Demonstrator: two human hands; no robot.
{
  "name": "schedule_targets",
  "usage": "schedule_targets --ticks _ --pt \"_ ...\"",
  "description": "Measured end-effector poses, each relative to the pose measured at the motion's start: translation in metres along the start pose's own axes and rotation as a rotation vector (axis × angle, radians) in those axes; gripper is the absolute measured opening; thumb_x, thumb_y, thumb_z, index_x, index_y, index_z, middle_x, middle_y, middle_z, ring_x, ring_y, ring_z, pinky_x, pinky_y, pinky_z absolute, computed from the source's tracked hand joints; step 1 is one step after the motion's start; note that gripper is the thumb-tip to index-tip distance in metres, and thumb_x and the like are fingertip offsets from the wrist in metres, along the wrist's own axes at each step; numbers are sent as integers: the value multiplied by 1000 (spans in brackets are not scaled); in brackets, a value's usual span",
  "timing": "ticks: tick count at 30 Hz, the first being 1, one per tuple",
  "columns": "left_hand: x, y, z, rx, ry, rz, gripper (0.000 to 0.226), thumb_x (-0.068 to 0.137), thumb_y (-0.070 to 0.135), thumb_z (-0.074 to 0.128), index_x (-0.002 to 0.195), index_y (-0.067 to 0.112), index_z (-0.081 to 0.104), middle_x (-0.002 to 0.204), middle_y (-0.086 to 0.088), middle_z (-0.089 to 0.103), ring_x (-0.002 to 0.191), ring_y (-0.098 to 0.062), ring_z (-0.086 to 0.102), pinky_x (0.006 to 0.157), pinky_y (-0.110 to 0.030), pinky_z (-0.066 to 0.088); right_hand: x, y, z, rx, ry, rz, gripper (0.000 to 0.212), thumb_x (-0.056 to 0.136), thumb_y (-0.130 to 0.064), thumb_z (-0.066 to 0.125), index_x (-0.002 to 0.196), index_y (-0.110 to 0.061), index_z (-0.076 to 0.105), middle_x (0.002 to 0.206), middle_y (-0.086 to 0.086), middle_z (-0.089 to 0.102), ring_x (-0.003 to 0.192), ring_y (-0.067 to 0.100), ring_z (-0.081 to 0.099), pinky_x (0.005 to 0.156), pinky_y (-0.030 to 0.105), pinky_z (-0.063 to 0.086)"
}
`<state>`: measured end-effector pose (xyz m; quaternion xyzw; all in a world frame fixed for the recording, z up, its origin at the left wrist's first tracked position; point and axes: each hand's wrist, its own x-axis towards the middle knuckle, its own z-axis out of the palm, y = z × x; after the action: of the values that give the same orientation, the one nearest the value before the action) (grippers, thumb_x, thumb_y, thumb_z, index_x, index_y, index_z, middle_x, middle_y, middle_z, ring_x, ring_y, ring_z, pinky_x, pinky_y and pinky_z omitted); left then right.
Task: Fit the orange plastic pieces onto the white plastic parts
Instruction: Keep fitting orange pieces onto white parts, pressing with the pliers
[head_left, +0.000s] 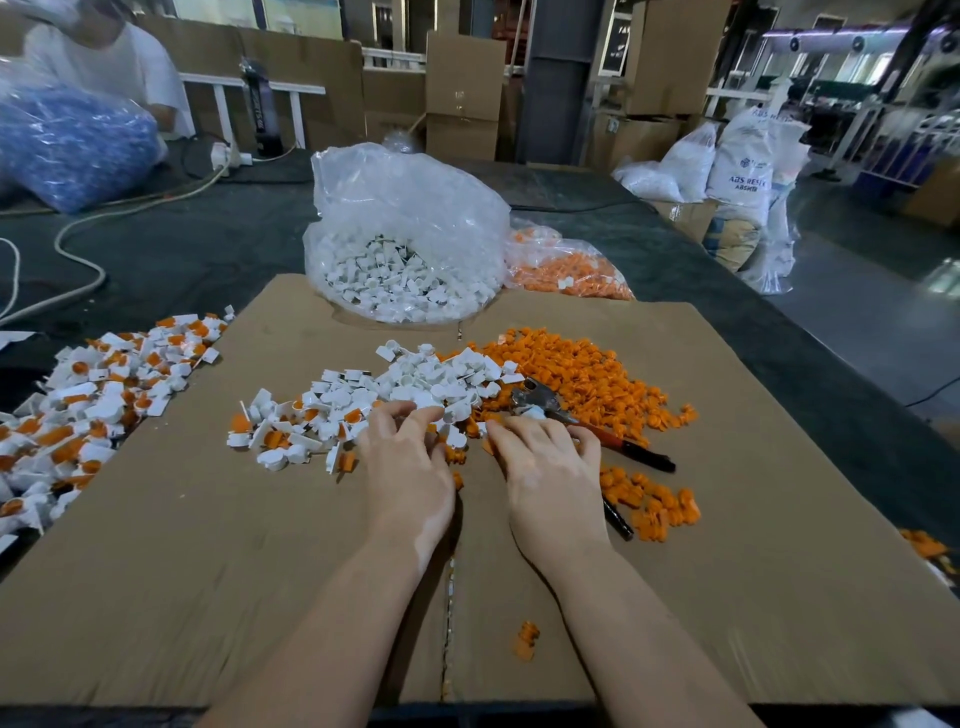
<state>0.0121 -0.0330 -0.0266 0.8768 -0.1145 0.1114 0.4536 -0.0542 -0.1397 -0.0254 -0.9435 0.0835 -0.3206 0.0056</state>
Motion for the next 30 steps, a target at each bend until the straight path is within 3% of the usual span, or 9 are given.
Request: schedule_targets --ticks 3,7,14,19,22,24,26,30 --pt "-2 -1 -1 30 -10 32 27 89 10 57 114 18 64 118 -1 43 115 -17 31 82 -8 17 1 -1 -1 5 -71 19 39 71 -2 74 106 -17 70 106 2 69 100 24 62 89 50 43" --pt "-2 -1 -3 39 -30 29 25 88 14 60 111 20 64 116 0 44 114 -17 34 82 -11 19 2 -2 -3 50 -57 38 23 74 -5 73 92 -19 72 95 -1 69 92 22 62 87 45 42" --pt "-2 2 -4 35 -45 37 25 88 14 60 112 21 63 117 -1 44 114 -17 34 79 -8 16 0 -1 -1 54 -23 28 23 70 1 74 86 -16 71 89 0 69 86 22 62 85 42 43" --pt "-3 3 -4 46 -50 61 25 87 16 61 112 20 63 111 3 41 114 -17 34 80 -9 18 -2 -1 -1 38 17 25 22 66 2 77 76 -15 66 73 -1 65 74 21 58 77 37 44" --pt "-4 3 -3 73 -41 93 27 86 19 63 113 21 62 105 7 36 111 -16 33 82 -12 21 -2 -1 -2 35 21 42 24 64 3 78 75 -14 64 70 -1 63 71 21 57 75 36 45" --pt "-4 3 -3 67 -38 88 27 85 20 65 112 21 63 103 6 36 110 -17 36 90 -20 32 -2 -1 -2 36 28 50 24 64 3 78 74 -14 64 70 0 63 69 21 56 73 35 44" --pt "-5 4 -4 38 -45 64 26 84 19 65 110 21 63 100 6 37 103 -16 44 85 -24 39 -2 0 -3 40 31 48 24 65 3 77 77 -15 66 72 0 64 69 22 55 71 34 43" --pt "-6 4 -4 65 -107 72 25 84 16 61 108 23 62 99 7 39 92 -11 47 76 -17 32 -2 0 -4 41 19 38 30 62 1 80 85 -17 72 75 1 65 73 23 59 70 36 46"
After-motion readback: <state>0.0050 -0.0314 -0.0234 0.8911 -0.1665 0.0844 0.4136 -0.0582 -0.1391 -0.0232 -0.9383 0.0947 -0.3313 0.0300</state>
